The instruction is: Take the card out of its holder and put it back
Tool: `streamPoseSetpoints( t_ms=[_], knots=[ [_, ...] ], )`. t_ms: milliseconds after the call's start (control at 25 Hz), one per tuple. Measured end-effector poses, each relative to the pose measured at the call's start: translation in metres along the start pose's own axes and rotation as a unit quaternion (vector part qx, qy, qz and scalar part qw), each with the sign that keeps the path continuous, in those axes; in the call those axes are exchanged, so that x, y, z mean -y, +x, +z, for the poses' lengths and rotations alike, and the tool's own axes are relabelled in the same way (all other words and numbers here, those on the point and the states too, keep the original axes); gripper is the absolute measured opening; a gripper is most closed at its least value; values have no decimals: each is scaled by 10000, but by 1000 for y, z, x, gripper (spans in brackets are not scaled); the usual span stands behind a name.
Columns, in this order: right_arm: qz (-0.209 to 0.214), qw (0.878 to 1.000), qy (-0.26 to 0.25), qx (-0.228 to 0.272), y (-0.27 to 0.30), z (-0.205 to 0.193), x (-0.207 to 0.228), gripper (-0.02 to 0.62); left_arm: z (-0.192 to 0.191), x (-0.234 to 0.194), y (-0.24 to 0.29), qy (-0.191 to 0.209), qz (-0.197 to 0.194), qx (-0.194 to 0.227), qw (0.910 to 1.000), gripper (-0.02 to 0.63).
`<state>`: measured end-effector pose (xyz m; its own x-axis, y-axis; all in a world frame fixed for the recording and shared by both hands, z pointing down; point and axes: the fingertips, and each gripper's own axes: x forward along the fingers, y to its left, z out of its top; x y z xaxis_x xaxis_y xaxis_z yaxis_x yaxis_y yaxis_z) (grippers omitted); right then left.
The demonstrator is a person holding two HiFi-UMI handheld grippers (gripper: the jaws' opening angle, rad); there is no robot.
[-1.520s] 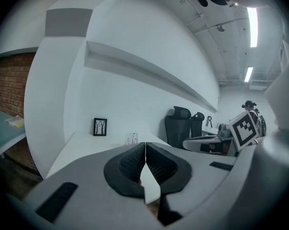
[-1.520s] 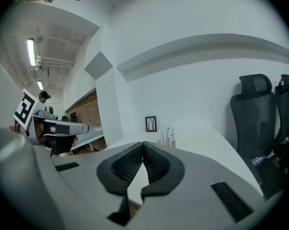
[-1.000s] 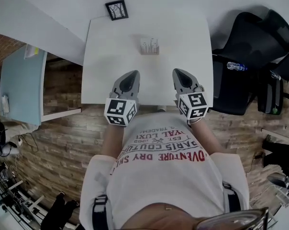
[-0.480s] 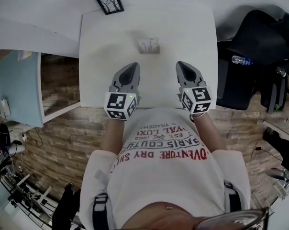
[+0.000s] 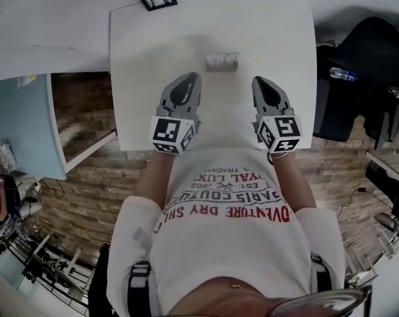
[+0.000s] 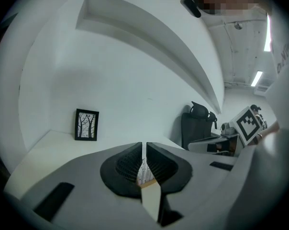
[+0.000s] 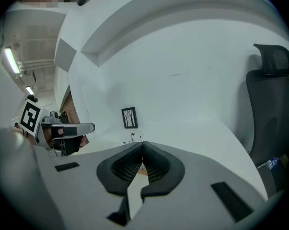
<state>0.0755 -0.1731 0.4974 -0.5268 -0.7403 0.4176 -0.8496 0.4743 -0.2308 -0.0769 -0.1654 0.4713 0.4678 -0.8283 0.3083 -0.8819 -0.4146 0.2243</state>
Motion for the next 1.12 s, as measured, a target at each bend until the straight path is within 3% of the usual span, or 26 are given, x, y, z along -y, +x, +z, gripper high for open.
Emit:
streamPoseSetpoints(
  t_ms=[240,280,360,440,760,960,1120],
  knots=[
    [-179,9996,34,-236,11,-12,4,21,-10,-8,22,0,-592,-167,9981,31],
    [-180,9995,31,-264,11,-14,3,21,-12,-7,25,-14,-765,-218,9968,48],
    [-157,9993,45,-338,15,-19,2,21,-17,-7,34,1,-1098,-406,9931,178],
    [-147,9990,68,-422,22,-26,2,21,-24,-11,44,157,-1279,-566,9901,192],
    [-181,9978,171,-612,42,-36,6,20,-22,-7,67,808,-2209,-460,9709,192],
    [-197,9974,256,-637,52,-35,7,21,-27,-7,76,777,-2799,-534,9554,192],
    [-213,9971,276,-676,55,-36,10,21,-37,-9,85,999,-2966,-710,9471,189]
  ],
)
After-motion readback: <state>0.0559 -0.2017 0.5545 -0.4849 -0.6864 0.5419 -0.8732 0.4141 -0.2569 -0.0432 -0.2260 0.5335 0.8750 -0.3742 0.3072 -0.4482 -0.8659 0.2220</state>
